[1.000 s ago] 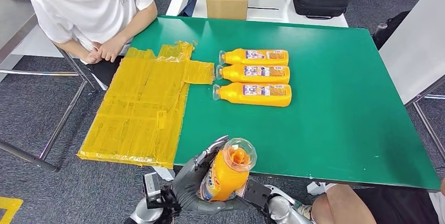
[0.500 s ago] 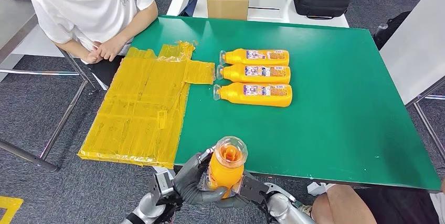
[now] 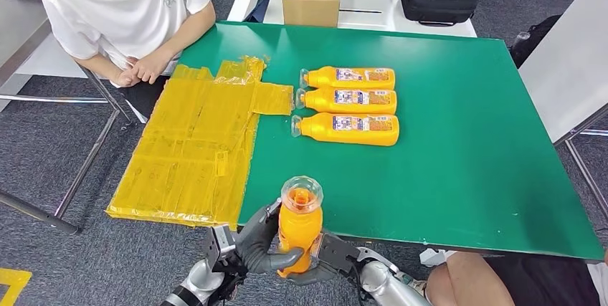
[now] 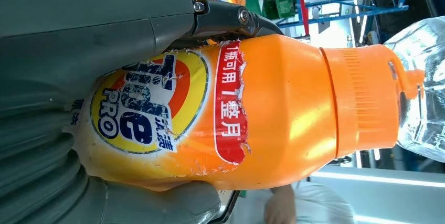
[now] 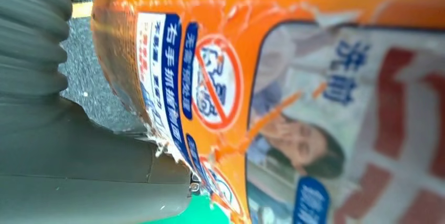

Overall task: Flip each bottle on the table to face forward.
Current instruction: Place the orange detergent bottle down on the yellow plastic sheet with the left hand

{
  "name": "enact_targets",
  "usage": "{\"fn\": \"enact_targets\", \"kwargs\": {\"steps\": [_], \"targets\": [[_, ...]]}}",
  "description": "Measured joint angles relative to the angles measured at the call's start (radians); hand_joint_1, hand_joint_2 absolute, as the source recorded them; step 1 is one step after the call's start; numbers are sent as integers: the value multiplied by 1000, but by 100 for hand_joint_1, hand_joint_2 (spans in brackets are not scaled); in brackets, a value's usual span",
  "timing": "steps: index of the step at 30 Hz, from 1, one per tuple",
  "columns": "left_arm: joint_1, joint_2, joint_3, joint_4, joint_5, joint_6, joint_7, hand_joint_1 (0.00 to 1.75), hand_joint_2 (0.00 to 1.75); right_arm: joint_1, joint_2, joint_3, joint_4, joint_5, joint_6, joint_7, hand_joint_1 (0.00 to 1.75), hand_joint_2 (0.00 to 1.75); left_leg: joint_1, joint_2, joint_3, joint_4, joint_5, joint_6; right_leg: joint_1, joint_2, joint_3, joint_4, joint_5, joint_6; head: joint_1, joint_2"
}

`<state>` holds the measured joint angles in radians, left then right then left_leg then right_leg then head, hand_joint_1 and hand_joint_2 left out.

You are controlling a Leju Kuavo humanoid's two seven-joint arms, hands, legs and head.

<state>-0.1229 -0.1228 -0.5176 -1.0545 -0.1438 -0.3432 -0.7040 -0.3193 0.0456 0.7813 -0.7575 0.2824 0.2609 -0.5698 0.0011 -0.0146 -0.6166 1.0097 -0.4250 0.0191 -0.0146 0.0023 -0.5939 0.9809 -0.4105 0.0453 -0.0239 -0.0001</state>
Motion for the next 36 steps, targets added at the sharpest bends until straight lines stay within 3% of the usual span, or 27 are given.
{"fn": "enact_targets", "kwargs": {"steps": [4, 13, 18, 30, 36], "targets": [[2, 0, 12, 4, 18, -13, 0, 175, 175, 1, 11, 0, 2, 2, -28, -6, 0, 0, 0, -1, 0, 0, 0, 0, 0, -1, 0, 0, 0, 0, 0, 0], [57, 6, 77, -65, 94, -32, 50, 175, 175, 64, 46, -42, -135, 40, -153, -6, 0, 0, 0, 0, 0, 0, 0, 0, 0, 0, -1, 0, 0, 0, 0, 0], [86, 15, 127, -146, 118, -46, 77, 175, 175, 95, 76, -87, -205, 58, -176, 11, 0, 0, 0, 1, 0, 0, 0, 0, 0, 0, -1, 0, 0, 0, 0, 0], [120, 42, 220, -248, 27, 38, 86, 175, 175, 127, 104, -153, -267, 75, -185, 13, 0, 0, 0, 1, 0, 0, 0, 0, 0, 0, -1, 0, 0, 0, 0, 0], [117, 60, 272, -258, -66, 153, 130, 175, 175, 143, 105, -172, -287, 77, -187, 14, 0, 0, 0, 1, 0, 0, 0, 0, 0, 0, -1, 0, 0, 0, 0, 0]]}}
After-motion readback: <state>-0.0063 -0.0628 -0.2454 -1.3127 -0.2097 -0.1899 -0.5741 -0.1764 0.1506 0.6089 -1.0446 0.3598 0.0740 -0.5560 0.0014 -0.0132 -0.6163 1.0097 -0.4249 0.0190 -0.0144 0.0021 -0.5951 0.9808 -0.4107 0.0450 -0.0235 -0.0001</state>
